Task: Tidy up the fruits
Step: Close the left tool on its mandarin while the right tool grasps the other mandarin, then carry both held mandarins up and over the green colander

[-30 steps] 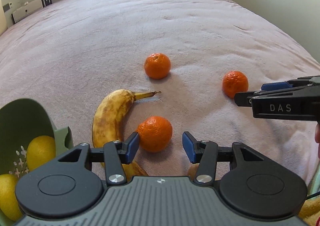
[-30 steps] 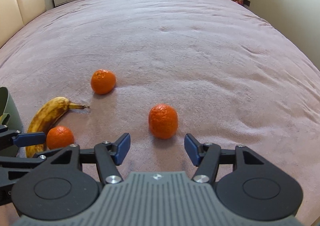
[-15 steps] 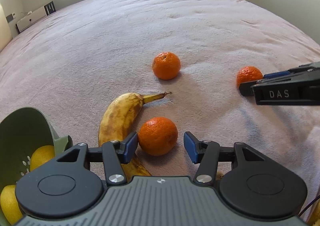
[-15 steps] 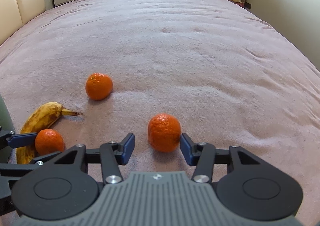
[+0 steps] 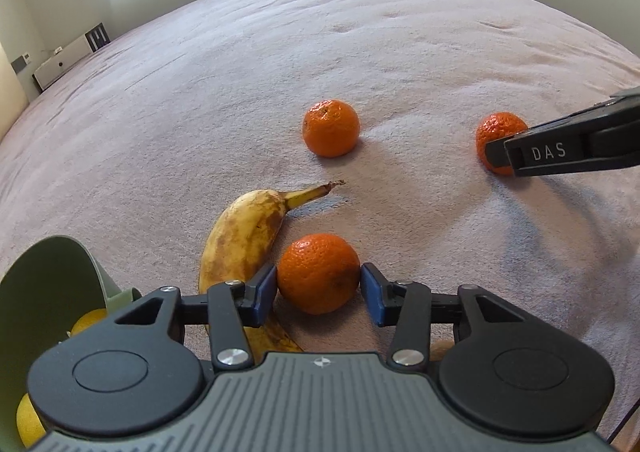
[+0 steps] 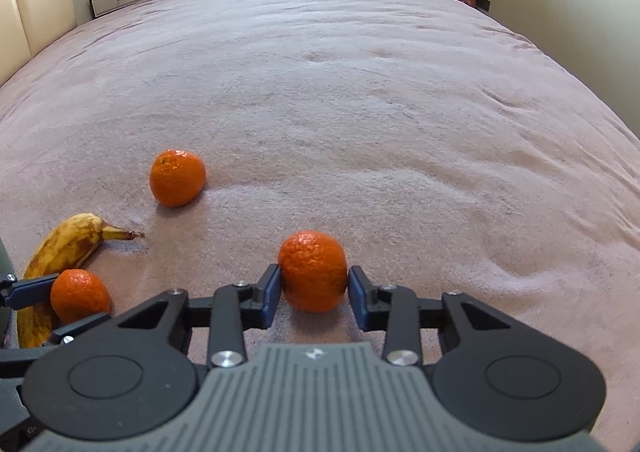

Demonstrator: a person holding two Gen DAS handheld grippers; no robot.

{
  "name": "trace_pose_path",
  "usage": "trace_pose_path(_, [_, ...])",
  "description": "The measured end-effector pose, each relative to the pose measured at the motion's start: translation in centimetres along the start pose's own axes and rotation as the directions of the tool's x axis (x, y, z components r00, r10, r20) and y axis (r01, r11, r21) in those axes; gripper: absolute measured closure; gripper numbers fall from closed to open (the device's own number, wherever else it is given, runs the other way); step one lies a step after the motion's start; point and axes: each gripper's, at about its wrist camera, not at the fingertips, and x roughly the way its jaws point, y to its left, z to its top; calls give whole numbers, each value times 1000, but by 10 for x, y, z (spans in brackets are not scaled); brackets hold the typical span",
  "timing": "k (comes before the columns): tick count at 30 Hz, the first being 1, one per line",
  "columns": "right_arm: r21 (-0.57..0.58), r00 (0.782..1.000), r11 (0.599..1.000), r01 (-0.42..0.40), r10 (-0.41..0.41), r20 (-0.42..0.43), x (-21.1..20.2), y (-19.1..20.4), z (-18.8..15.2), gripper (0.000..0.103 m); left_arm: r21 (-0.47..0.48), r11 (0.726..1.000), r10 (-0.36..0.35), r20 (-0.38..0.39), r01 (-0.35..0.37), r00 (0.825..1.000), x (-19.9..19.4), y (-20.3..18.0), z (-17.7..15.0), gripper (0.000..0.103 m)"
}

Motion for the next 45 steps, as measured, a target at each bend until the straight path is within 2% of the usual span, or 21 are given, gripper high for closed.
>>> trace_pose_path(10, [-52, 1000, 999, 13, -12, 11, -9, 8, -2, 71, 13, 1000, 12, 2, -12, 1000, -3, -2, 1, 54])
trace_pose_path(17, [-103, 997, 995, 3, 5, 74, -31, 25, 4, 72, -57, 998, -19, 53, 22, 998, -28, 8, 12, 54])
trace_pose_path(23, [-144, 990, 990, 4, 16, 138, -53, 41, 10, 72, -130, 991, -14, 106, 28, 994, -60, 29, 22, 54])
trace_pose_path(31, [-206, 973, 976, -69, 111, 203, -82, 72, 18, 72, -214, 977, 41, 165, -5, 985, -100, 68, 25, 54])
trace_pose_path(38, [-286, 944, 947, -146, 220, 245, -106, 108, 20, 72, -278, 960, 77, 151, -33, 985, -120, 104, 18, 54])
trace_pose_path(45, [-388, 912, 893, -227, 335, 237, -123, 150, 16, 72, -316, 947, 91, 123, -47, 988, -129, 131, 10, 54])
